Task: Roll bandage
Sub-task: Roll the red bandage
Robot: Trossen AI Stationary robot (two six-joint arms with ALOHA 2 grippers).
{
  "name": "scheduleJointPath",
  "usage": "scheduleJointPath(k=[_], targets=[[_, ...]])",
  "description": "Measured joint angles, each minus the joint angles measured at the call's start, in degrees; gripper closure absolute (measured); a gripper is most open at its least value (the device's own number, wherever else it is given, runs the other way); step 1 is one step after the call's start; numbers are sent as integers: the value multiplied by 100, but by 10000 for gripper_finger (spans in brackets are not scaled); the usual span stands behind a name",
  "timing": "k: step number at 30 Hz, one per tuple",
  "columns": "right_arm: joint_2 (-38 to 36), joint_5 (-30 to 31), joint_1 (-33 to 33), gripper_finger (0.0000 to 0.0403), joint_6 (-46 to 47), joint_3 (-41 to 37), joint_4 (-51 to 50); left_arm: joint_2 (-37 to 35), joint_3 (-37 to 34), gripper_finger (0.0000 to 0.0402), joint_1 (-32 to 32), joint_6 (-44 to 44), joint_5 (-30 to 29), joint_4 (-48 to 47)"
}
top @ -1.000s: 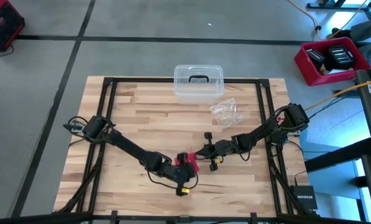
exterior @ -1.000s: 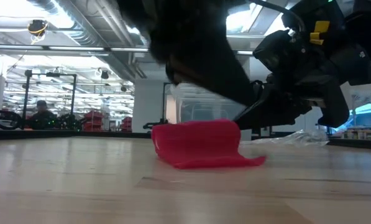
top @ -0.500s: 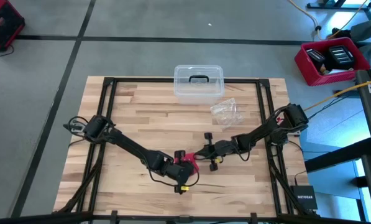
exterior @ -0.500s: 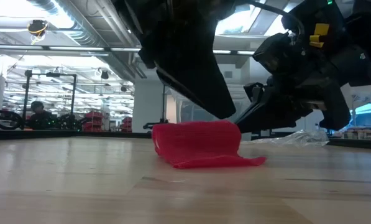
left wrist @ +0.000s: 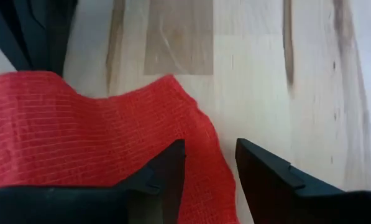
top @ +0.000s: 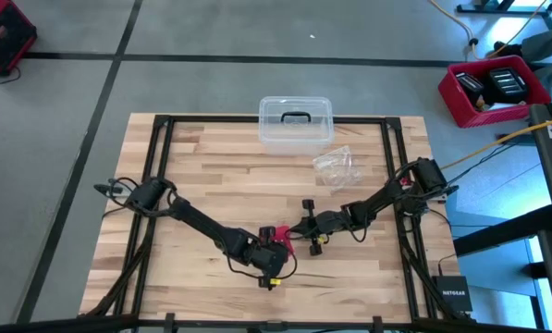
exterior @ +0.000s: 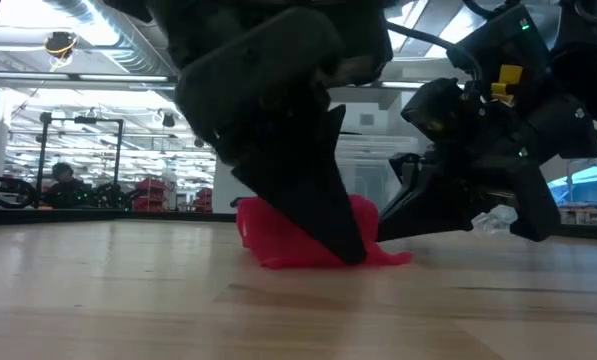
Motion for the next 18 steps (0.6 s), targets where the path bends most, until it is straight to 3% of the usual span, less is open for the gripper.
scheduleJointPath(k=[9,15,18], targets=[[0,1,0,396,0,0,30,10,9,281,7,-5,-82,-227],[0,2,-4,380,0,0,83,10,7,382,7,9,-99,-254],[0,-37,0,380,19,-1,84,10,4,392,3,-23,-117,-241]])
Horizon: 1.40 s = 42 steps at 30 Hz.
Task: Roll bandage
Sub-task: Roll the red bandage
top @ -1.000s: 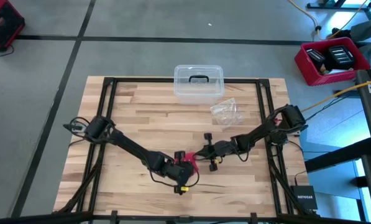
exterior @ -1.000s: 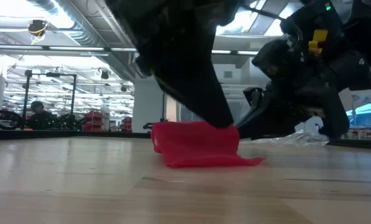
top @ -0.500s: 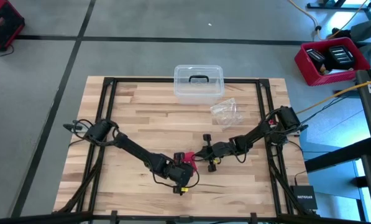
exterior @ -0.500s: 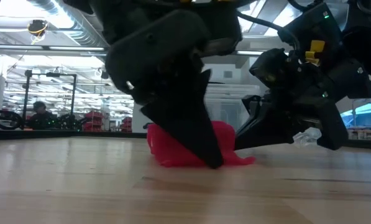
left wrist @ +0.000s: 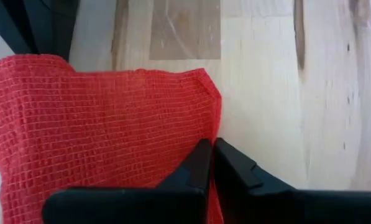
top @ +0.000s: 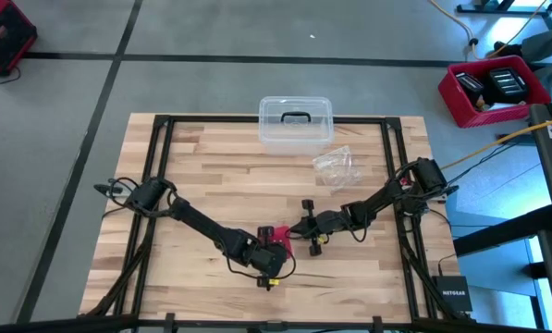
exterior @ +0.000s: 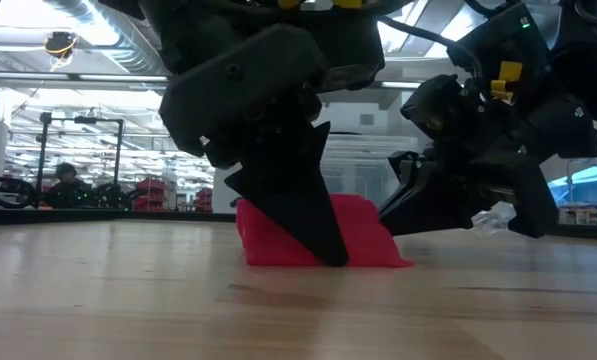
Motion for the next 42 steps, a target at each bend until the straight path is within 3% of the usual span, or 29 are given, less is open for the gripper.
scheduleJointPath(k=[9,21,34,42], targets=[[0,-118,-4,365,232,-1,-33,-503,-16,400,-279,164,-173,-102],[0,-204,-4,260,-65,-3,-160,-817,-11,400,-370,281,-404,-126],[-602,46,-4,253,-564,-8,-873,-817,-11,400,-372,261,-488,-158],[-567,217,-99,253,-1012,-8,-531,-817,-9,399,-341,190,-507,-178]])
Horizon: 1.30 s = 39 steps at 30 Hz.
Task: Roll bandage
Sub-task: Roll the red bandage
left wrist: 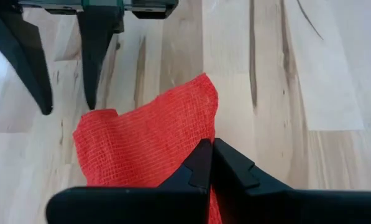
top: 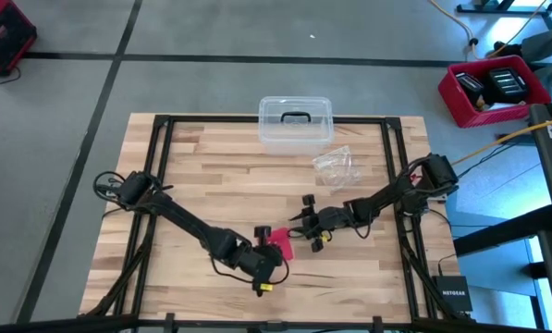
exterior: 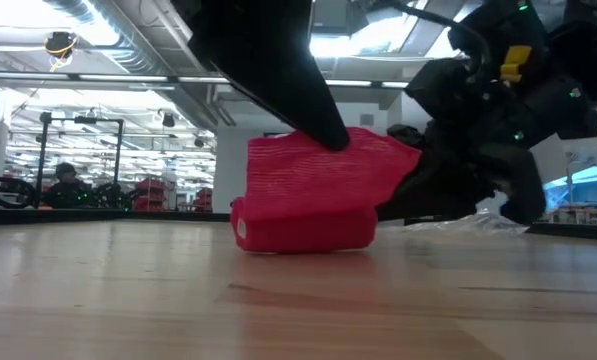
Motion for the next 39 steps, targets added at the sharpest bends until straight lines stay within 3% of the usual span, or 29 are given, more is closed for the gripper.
scheduleJointPath(k=[10,20,25,29,34,39], targets=[[582,-1053,-131,253,-108,31,1113,0,4,400,-6,-12,-7,-13],[1566,-1356,-131,253,-106,835,1241,0,4,399,-8,5,-11,-26],[1688,-1632,-131,255,-247,999,1237,-2,4,400,-39,3,-11,-35],[1689,-1789,-131,290,-278,999,1246,0,4,399,-38,-10,-13,-35],[1665,-2125,-131,387,-285,994,1171,0,4,400,-40,-9,-13,-35],[1340,-1898,-131,397,-276,914,696,-30,4,399,-59,-12,-13,-29]])
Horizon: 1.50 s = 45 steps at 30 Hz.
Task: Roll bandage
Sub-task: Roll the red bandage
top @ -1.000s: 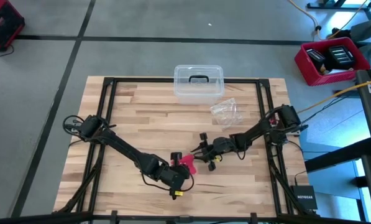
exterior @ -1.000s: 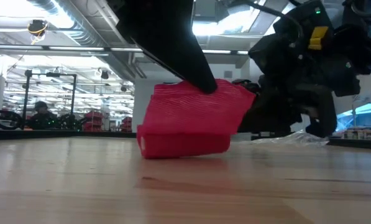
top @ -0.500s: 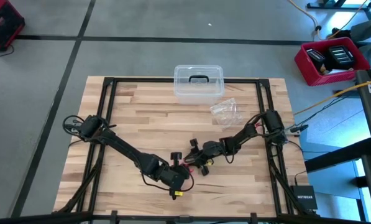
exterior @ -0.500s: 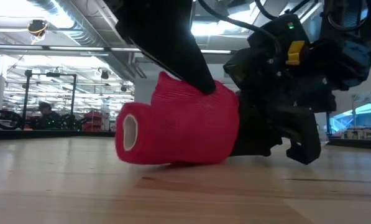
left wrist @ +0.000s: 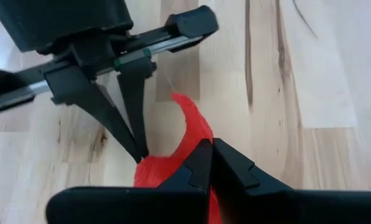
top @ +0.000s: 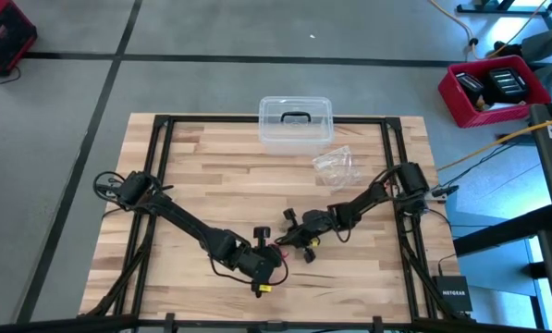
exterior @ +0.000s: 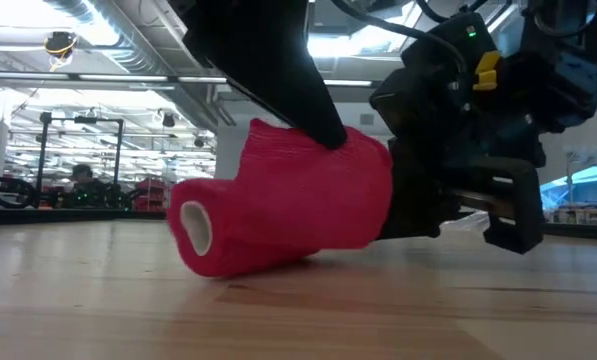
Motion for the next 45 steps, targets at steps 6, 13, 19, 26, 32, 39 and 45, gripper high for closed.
scheduleJointPath(k=[6,13,19,26,32,39,45], targets=[[-636,546,145,399,99,-389,-629,-247,236,399,-66,267,-156,1],[-1140,1379,570,397,258,-562,-1395,-578,345,399,-108,766,-640,-15],[-1873,1628,686,386,1041,-555,-2948,-673,345,399,-42,847,-1035,15],[-2845,1886,684,384,2335,-557,-4513,-637,226,399,135,708,-1053,50],[-2849,1729,695,341,2579,-558,-4095,-634,96,399,217,572,-1057,44],[-2930,812,807,258,2731,-562,-4571,-633,98,399,303,891,-1413,586],[-3419,1383,1349,241,2849,-562,-5109,-634,98,399,548,765,-1544,774]])
